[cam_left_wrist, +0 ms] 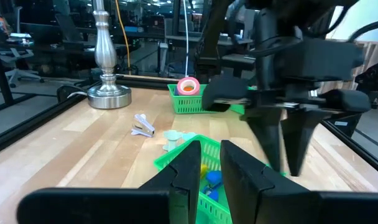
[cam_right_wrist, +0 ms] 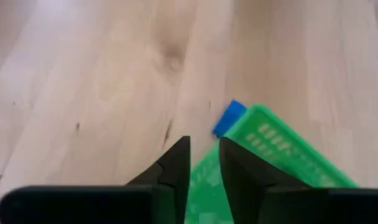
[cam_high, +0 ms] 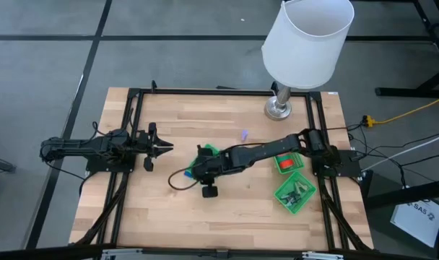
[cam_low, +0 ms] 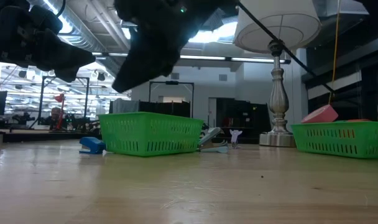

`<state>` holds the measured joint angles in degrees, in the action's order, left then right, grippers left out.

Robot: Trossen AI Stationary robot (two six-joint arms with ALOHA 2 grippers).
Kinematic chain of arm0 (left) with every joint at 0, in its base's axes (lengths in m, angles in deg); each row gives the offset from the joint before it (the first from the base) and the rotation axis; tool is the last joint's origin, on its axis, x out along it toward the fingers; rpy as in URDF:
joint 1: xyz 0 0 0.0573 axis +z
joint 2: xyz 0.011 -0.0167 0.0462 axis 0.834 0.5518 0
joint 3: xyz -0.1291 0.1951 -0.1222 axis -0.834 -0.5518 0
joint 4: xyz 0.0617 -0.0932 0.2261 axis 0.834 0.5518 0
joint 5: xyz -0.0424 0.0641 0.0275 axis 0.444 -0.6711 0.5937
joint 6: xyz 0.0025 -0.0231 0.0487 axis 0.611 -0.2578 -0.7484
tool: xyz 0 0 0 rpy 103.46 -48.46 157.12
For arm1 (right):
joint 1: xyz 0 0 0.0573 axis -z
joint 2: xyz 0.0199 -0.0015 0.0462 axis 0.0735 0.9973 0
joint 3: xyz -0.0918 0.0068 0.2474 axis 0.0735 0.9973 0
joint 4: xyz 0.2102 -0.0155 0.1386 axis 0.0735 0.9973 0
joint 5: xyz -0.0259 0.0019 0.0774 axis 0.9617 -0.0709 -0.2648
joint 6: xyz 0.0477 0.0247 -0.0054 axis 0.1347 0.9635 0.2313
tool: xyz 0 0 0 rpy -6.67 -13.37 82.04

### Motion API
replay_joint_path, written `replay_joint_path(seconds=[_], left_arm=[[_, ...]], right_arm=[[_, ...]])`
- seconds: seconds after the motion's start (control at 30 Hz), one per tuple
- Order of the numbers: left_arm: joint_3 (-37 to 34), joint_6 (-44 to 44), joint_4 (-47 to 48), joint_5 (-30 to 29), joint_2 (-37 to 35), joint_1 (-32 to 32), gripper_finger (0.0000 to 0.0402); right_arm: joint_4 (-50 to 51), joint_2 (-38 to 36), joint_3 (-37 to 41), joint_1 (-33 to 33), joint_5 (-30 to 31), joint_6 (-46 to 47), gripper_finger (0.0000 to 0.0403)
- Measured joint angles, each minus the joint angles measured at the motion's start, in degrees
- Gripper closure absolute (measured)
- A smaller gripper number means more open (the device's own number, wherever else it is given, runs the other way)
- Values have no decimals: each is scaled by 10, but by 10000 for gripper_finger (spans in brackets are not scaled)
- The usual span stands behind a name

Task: Pick and place Stapler, Stapler remover, tape
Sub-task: Move the center green bin to the top left of the table

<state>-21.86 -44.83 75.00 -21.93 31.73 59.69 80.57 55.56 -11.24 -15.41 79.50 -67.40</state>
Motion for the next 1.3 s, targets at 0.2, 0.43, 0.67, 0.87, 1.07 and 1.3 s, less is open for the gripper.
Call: replay_joint_path(seconds=[0.2, 0.43, 0.67, 0.87, 1.07, 1.3], left_arm=[[0, 0, 0, 0, 0, 0, 343], [0, 0, 0, 0, 0, 0, 343], [0, 0, 0, 0, 0, 0, 343], [0, 0, 0, 0, 0, 0, 343], [0, 0, 0, 0, 0, 0, 343], [0, 0, 0, 0, 0, 0, 343]], right_arm=[[-8, 0, 0, 2, -16, -34, 387], [2, 19, 0, 10, -101, -62, 392], [33, 28, 0, 17, -146, -26, 394], [69, 27, 4, 25, -114, 24, 399], [111, 28, 5, 37, -5, 71, 395], [127, 28, 5, 58, 88, 71, 394]])
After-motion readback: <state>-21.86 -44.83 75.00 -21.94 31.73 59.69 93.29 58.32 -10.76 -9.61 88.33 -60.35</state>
